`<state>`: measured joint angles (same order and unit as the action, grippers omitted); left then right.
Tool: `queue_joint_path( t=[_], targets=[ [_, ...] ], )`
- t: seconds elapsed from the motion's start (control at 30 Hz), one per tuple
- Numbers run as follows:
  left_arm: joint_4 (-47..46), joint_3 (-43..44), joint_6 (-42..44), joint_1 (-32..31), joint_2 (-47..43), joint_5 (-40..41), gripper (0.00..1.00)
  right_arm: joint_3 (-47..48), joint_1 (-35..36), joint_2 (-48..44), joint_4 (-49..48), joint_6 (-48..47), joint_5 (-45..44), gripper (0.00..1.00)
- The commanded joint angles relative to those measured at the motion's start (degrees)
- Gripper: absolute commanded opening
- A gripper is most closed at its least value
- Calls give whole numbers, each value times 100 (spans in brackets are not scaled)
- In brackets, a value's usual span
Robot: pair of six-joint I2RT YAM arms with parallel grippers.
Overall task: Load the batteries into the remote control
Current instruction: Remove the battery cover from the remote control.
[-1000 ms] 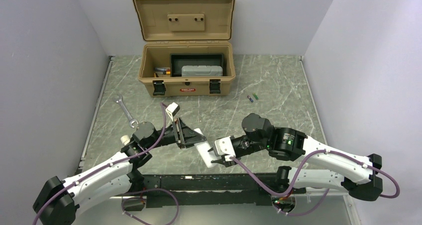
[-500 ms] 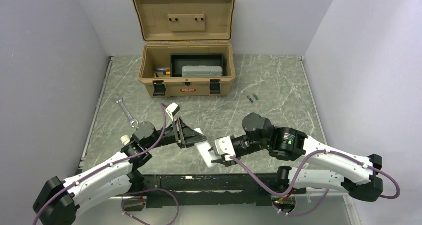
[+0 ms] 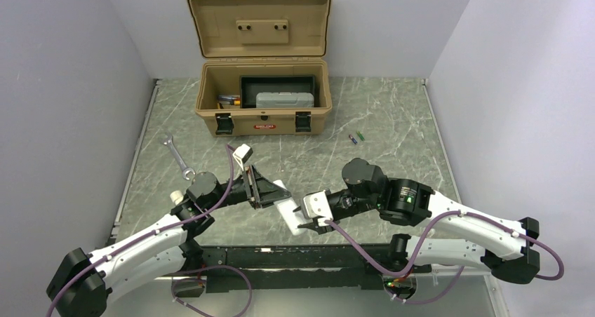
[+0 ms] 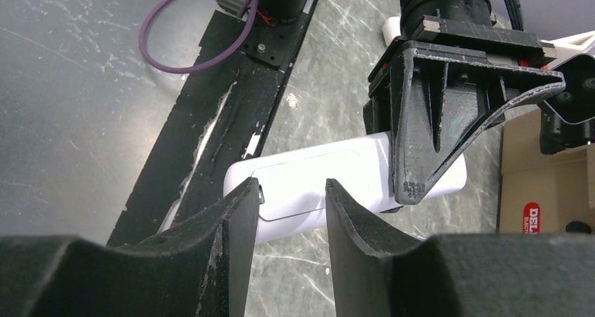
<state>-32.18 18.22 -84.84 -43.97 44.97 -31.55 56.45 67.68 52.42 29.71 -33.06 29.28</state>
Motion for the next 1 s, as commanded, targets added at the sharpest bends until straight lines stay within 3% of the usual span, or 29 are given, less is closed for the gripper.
queue_joint_path(
  t=[0.0, 0.97],
  targets=[
    [-362, -17, -15, -127, 12, -252, 0, 385, -115, 43, -382, -309, -198, 41],
    [-518, -32, -252, -142, 82, 15, 0, -90, -143, -135, -27, -129, 135, 42]
  ],
)
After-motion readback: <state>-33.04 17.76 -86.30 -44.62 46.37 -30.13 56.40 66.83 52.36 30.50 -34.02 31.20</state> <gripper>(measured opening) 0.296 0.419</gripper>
